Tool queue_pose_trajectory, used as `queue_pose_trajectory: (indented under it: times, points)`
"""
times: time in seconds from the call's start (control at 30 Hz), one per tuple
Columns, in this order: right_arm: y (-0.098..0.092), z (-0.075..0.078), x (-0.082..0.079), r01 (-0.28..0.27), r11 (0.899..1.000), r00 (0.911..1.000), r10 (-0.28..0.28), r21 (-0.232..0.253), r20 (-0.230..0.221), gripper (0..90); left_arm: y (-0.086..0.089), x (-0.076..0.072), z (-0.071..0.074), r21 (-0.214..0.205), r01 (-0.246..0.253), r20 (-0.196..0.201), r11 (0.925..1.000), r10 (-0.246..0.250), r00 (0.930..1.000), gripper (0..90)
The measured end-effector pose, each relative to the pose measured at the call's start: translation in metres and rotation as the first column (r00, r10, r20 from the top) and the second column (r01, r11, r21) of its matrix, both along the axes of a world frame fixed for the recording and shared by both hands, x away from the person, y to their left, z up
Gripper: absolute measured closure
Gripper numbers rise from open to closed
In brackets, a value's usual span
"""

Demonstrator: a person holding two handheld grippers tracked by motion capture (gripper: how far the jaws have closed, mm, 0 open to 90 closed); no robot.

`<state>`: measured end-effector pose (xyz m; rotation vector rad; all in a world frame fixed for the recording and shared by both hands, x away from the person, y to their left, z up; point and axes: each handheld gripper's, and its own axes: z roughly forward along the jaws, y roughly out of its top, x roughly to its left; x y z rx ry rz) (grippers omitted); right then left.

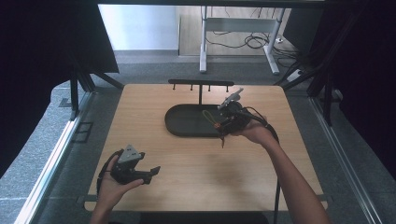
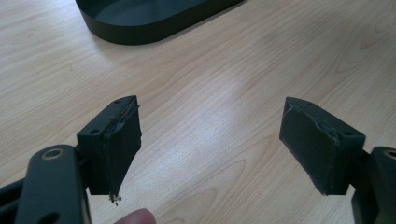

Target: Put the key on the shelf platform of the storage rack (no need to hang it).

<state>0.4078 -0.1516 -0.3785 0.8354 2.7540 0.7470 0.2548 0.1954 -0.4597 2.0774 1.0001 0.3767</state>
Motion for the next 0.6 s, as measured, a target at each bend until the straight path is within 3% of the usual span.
queue_pose_trajectory:
  times: [0.6]
  points:
    - [0.010,0.001,0.027,0.006,1.000,0.9999,-0.005,-0.030,0.010,67.4,0.001,0.000,0.000,0.002,0.000,0.000,1.0000,0.000,1.0000,21.0]
